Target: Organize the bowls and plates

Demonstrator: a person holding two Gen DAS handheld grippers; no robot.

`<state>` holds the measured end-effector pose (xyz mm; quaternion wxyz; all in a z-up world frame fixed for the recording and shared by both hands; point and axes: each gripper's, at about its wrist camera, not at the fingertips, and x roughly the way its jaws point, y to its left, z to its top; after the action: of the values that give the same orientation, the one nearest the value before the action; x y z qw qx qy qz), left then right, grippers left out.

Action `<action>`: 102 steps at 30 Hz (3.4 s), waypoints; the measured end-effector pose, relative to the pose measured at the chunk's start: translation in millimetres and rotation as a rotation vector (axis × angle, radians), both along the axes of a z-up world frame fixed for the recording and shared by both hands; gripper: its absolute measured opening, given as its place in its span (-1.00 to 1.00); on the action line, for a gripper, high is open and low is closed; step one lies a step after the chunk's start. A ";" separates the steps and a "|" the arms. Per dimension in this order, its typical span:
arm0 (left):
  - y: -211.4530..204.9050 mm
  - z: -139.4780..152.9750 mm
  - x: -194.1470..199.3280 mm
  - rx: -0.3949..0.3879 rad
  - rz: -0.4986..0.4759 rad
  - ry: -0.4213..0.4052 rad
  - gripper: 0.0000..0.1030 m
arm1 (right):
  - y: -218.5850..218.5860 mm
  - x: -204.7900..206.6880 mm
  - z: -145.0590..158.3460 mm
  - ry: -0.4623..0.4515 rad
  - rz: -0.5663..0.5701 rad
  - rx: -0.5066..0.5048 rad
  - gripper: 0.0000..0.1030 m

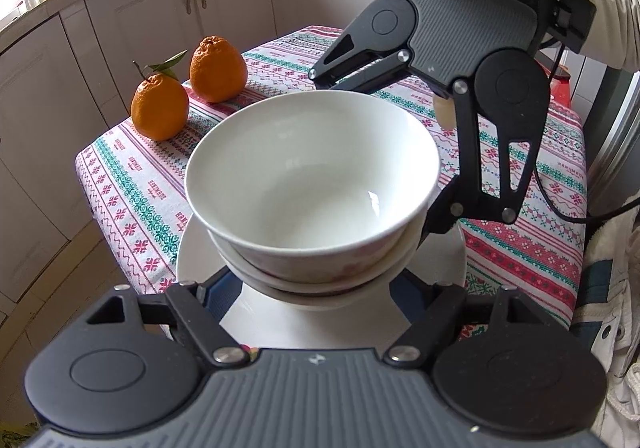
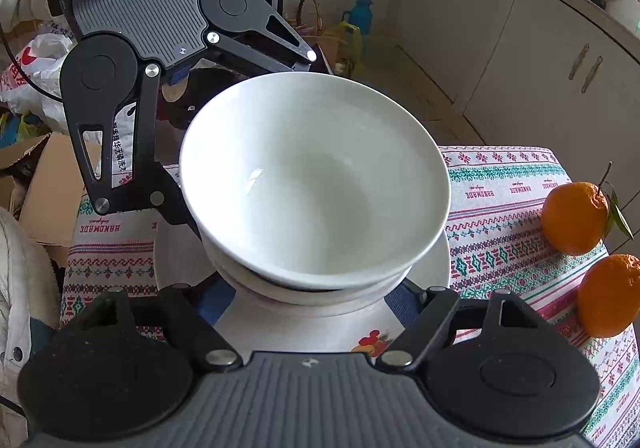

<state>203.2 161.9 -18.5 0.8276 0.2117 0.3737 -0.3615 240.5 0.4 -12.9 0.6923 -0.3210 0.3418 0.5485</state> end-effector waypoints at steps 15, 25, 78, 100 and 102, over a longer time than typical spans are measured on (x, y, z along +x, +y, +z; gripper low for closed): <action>5.7 -4.4 3.4 -0.036 0.007 0.009 0.65 | 1.2 1.4 -0.4 0.009 -0.007 0.001 0.65; 7.0 -3.3 -19.2 -0.062 0.075 -0.059 0.92 | -10.0 -9.6 6.8 0.006 -0.065 0.038 0.85; -98.8 67.5 -198.8 -0.150 1.006 -0.380 0.99 | -112.5 -198.2 73.7 -0.336 -1.064 0.288 1.00; -100.7 69.2 -198.6 -0.133 1.034 -0.380 0.99 | -111.4 -198.9 73.1 -0.343 -1.075 0.285 1.00; -100.5 69.6 -198.4 -0.133 1.034 -0.378 0.99 | -111.5 -198.8 73.1 -0.342 -1.075 0.285 1.00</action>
<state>4.8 61.4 51.1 0.9615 0.0089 0.2501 0.1134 41.7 -111.1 60.2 0.9553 -0.0899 0.2629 0.1011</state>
